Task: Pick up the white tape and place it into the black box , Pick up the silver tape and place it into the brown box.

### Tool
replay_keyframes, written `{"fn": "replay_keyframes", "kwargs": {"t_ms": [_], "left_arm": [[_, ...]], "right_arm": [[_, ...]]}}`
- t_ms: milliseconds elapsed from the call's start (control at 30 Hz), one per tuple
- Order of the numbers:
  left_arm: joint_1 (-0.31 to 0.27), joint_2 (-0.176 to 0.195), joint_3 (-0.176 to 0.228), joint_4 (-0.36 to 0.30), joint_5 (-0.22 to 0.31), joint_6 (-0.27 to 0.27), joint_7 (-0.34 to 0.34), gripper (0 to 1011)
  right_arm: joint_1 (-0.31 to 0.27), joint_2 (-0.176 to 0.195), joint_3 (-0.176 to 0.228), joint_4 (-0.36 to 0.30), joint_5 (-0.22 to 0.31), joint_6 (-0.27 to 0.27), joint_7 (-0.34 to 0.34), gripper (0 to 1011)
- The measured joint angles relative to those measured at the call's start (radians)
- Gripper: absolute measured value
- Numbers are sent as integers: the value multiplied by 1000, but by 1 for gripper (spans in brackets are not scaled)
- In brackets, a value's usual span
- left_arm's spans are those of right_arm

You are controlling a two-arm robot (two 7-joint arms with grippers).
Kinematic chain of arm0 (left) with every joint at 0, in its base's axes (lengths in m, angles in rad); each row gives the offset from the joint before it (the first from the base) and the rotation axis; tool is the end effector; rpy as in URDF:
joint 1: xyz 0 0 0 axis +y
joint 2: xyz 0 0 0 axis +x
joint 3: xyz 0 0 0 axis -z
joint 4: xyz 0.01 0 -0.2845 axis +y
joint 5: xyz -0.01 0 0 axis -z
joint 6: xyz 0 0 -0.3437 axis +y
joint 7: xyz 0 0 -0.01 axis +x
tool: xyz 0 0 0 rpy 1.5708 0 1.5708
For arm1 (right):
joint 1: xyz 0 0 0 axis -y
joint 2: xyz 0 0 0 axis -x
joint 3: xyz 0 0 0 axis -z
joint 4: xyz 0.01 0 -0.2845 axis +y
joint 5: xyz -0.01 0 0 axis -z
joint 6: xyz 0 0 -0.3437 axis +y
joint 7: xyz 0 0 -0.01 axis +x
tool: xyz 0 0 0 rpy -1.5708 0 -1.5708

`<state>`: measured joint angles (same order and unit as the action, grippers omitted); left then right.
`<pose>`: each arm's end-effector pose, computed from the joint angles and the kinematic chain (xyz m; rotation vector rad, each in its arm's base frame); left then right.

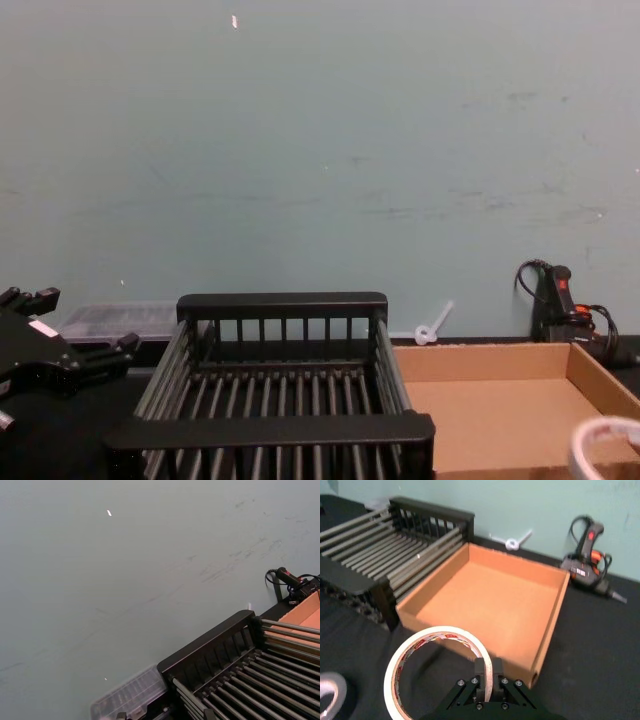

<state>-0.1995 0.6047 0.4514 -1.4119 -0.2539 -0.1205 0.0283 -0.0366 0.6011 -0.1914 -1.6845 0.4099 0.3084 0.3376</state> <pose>0.3902 0.0703 -0.3046 0.3046 -0.2850 1.2480 0.3461 -0.0876 -0.2646 -0.3808 0.1600 -1.0196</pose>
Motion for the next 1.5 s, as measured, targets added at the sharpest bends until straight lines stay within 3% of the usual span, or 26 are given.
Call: {"fn": "replay_keyframes", "kwargs": {"t_ms": [567,933,1500], "left_arm": [[0,0,0,0,0,0,0,1001],[0,0,0,0,0,0,0,1001],[0,0,0,0,0,0,0,1001]], "right_arm": [[192,-93,-87,96,-29,-97,45,95],[344,-157,-164,228,-66,-143,88,95],[568,-289,-296,507,-143,-219,166,95]]}}
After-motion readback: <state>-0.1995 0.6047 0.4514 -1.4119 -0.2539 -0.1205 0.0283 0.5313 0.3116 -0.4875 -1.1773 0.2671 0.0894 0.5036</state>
